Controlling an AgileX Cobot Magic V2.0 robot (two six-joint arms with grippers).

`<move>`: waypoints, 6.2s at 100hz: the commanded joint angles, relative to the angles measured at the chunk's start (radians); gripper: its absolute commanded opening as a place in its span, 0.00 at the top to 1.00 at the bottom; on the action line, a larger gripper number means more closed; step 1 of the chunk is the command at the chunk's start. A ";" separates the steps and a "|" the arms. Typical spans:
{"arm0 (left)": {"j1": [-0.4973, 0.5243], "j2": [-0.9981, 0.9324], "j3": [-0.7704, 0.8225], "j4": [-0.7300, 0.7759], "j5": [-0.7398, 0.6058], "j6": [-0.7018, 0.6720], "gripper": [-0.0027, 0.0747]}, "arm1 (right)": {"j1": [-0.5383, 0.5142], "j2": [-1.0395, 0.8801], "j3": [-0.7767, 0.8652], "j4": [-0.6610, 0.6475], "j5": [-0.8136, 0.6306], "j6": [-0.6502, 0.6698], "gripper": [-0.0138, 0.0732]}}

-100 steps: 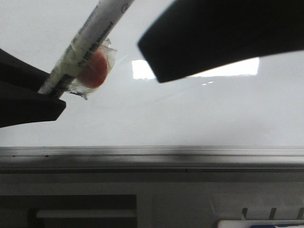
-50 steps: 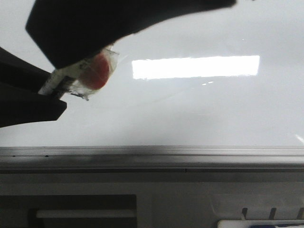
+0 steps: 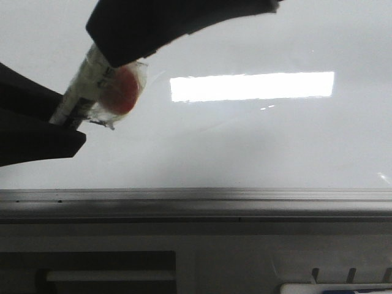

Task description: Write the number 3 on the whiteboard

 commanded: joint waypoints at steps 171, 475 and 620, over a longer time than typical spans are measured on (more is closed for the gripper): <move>-0.008 -0.244 -0.026 -0.326 -0.060 -0.008 0.42 | -0.231 0.060 -0.211 0.003 -0.020 -0.002 0.91; -0.057 -0.054 -0.038 -0.299 -0.128 -0.006 0.42 | -0.125 0.048 -0.239 -0.040 0.231 0.011 0.91; -0.054 0.126 -0.040 -1.187 -0.246 -0.073 0.99 | -0.103 -0.058 -0.239 -0.052 0.066 0.011 0.10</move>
